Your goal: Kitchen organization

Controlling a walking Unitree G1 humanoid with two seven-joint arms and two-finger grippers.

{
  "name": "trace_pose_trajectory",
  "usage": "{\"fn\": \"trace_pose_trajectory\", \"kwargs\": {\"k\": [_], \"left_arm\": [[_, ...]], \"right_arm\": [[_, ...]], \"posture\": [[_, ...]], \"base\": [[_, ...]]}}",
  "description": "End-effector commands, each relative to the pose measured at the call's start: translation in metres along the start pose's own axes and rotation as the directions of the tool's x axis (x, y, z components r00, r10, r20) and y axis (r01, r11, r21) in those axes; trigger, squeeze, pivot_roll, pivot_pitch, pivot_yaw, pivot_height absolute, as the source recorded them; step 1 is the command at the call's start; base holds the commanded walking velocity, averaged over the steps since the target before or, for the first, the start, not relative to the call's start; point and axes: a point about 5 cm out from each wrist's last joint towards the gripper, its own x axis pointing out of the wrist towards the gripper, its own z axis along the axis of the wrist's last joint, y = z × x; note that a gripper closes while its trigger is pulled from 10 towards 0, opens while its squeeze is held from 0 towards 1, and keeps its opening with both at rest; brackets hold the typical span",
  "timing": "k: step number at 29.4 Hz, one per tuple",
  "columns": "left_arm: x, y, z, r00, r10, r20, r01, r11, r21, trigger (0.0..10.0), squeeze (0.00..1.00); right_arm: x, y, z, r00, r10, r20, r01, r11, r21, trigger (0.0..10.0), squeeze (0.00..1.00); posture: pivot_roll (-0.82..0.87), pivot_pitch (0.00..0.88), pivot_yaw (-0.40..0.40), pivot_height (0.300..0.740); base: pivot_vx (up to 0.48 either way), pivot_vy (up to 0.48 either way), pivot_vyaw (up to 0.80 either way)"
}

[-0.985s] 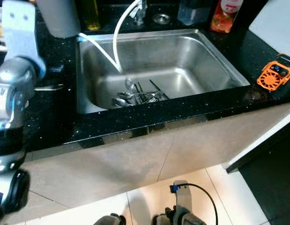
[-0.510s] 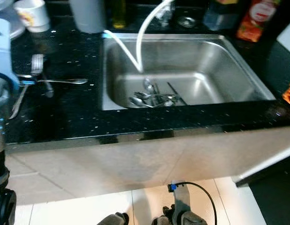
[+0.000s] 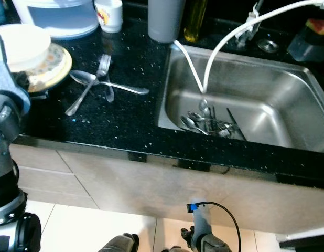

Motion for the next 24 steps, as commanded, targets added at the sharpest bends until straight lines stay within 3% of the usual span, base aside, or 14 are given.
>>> {"fn": "trace_pose_trajectory", "kwargs": {"k": [1,5,8,9,10,14,16,24], "left_arm": [[0.000,-0.009,0.004,0.998,-0.062,0.020,0.063,0.998,-0.031,10.0,1.00],[-0.002,-0.024,0.018,0.977,-0.198,0.082,0.206,0.974,-0.100,10.0,1.00],[-0.005,-0.028,0.024,0.963,-0.247,0.106,0.259,0.959,-0.117,10.0,1.00],[-0.006,-0.030,0.025,0.959,-0.261,0.106,0.273,0.955,-0.119,10.0,0.25],[-0.007,-0.031,0.025,0.955,-0.279,0.099,0.289,0.950,-0.119,10.0,0.00],[-0.010,-0.038,0.022,0.940,-0.335,0.065,0.341,0.931,-0.132,10.0,0.00],[-0.015,-0.049,0.018,0.908,-0.418,0.033,0.418,0.897,-0.141,10.0,0.00],[-0.016,-0.049,0.013,0.909,-0.417,-0.019,0.412,0.903,-0.122,10.0,0.00]], "right_arm": [[-0.003,-0.004,-0.010,0.999,-0.017,-0.036,0.017,1.000,0.016,10.0,0.00],[-0.003,-0.005,-0.011,0.999,-0.019,-0.041,0.020,1.000,0.018,10.0,0.00],[-0.003,-0.006,-0.012,0.999,-0.022,-0.049,0.023,1.000,0.014,10.0,0.00],[-0.004,-0.006,-0.013,0.998,-0.024,-0.054,0.025,1.000,0.011,10.0,0.00],[-0.004,-0.007,-0.015,0.997,-0.030,-0.065,0.030,1.000,0.003,10.0,0.00],[-0.007,-0.012,-0.024,0.990,-0.073,-0.120,0.070,0.997,-0.035,10.0,0.00],[-0.009,-0.015,-0.031,0.985,-0.095,-0.146,0.088,0.995,-0.048,10.0,0.00],[-0.012,-0.019,-0.037,0.980,-0.112,-0.167,0.104,0.993,-0.055,10.0,0.00]], "posture": [[0.17,0.142,-0.083,0.740],[0.17,0.137,-0.081,0.740],[0.17,0.135,-0.082,0.740],[0.17,0.135,-0.082,0.740],[0.17,0.134,-0.083,0.740],[0.17,0.134,-0.087,0.740],[0.17,0.132,-0.089,0.740],[0.17,0.135,-0.085,0.740]], "base": [[0.000,0.000,0.00],[0.000,0.000,0.00],[0.000,0.000,0.00],[0.000,0.000,0.00],[0.000,0.000,0.00],[0.000,0.000,0.00],[0.000,0.000,0.00],[0.000,0.000,0.00]]}}
